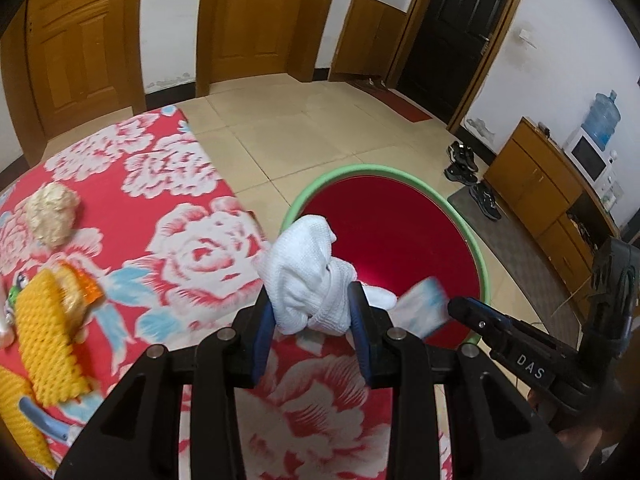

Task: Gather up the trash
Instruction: 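Carry the white cloth in the left gripper and medicine box in the right to the bucket, releasing both, then move both open grippers from the bucket back over the table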

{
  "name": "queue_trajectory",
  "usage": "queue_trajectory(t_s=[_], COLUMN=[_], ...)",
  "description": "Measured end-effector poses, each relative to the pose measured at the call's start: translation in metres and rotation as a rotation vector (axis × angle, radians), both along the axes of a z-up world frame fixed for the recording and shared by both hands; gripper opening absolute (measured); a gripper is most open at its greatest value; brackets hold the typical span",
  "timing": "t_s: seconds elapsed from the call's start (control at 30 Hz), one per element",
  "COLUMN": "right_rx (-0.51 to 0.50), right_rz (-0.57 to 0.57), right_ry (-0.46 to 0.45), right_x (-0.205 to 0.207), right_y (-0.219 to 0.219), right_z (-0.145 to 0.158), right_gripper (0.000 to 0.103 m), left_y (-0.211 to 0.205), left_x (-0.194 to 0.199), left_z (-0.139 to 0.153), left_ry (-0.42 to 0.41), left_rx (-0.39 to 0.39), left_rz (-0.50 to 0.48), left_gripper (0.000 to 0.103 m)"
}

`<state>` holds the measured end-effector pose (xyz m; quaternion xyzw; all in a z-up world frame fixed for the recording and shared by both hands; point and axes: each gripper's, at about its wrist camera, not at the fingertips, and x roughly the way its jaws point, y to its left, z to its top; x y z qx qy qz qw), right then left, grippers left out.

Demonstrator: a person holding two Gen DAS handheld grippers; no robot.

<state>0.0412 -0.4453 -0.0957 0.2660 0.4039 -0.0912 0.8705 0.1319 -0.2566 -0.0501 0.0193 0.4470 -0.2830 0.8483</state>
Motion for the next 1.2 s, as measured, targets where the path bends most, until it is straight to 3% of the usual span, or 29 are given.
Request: queue_trajectory(t_s=[0.17,0.3,0.7,0.83,1.2], right_rx=[-0.001,0.003,0.011,0.029,0.024], right_rz=[-0.017,-0.025,-0.027,-0.011,0.028], right_ry=[-0.007,-0.006,-0.016,-0.028,-0.048], right_x=[-0.004,-0.006,-0.012,-0.014,-0.018], right_y=[-0.005,-0.009,-0.007,-0.002,0.019], right_z=[0.001,0.000,0.005,0.009,0.022], right_gripper=[0.025,0.027,0.035,0.044,0.053], left_y=[-0.009,-0.012,-0.002,0.011,0.054], left_x=[0.002,0.002,-0.008,-0.013,-0.025], left_z=[-0.003,-0.004,0.003,0.006,0.014], left_ry=[0.004,0.000,-0.005,-0.003,-0.009], left_rx=[0.008,0.013,0.014,0.007,-0.001], left_rz=[-0.009,-0.001,0.023,0.050,0.131], left_gripper=[0.042,0.057,0.058,0.058,0.058])
